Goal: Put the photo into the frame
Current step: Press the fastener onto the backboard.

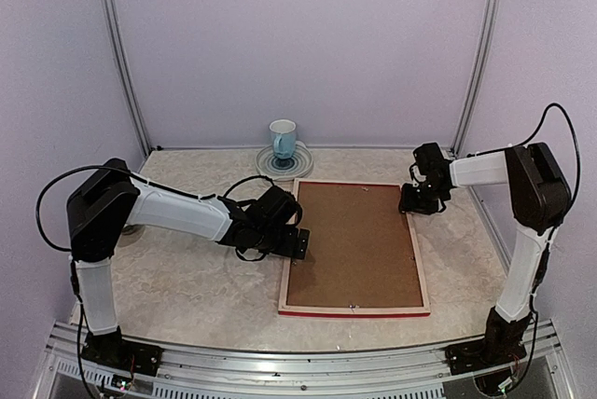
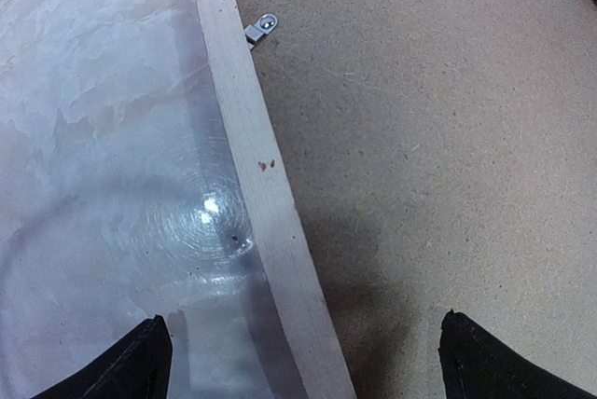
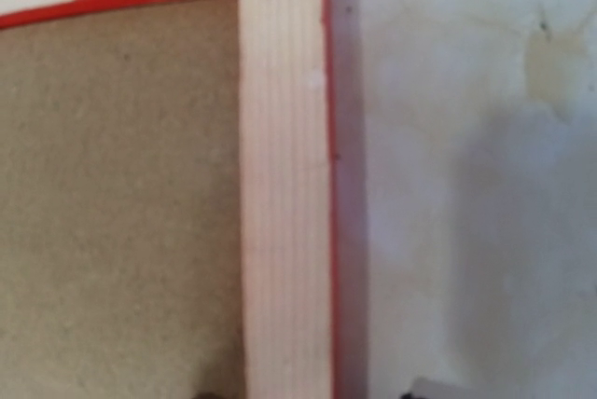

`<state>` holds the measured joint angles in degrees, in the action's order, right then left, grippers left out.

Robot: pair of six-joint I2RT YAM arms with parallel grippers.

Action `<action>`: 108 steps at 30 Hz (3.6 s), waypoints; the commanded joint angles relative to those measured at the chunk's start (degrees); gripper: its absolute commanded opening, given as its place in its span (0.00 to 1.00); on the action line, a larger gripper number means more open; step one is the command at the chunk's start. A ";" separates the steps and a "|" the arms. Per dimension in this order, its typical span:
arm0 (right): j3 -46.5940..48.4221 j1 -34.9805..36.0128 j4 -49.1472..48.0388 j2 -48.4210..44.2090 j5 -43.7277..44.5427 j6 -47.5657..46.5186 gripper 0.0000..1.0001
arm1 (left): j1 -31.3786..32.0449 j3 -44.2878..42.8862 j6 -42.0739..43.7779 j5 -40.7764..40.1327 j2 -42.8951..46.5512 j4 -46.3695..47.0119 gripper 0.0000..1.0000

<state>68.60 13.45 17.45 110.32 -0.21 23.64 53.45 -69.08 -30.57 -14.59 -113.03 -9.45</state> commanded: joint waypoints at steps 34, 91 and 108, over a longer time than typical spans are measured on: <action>-2.74 -0.62 0.22 -0.37 -1.00 0.38 0.46 | 0.87 0.90 -0.72 0.26 -0.97 1.01 0.99; -2.27 -0.62 -0.03 -1.38 0.88 0.75 0.35 | 1.04 1.23 -0.72 0.52 -1.04 1.27 0.99; -3.06 -0.62 0.93 0.87 2.24 -0.38 0.30 | 0.98 0.20 -0.37 0.35 -1.22 0.45 0.99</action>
<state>66.74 13.37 16.45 108.97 -0.73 23.81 54.11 -68.40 -31.05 -14.20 -113.36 -9.39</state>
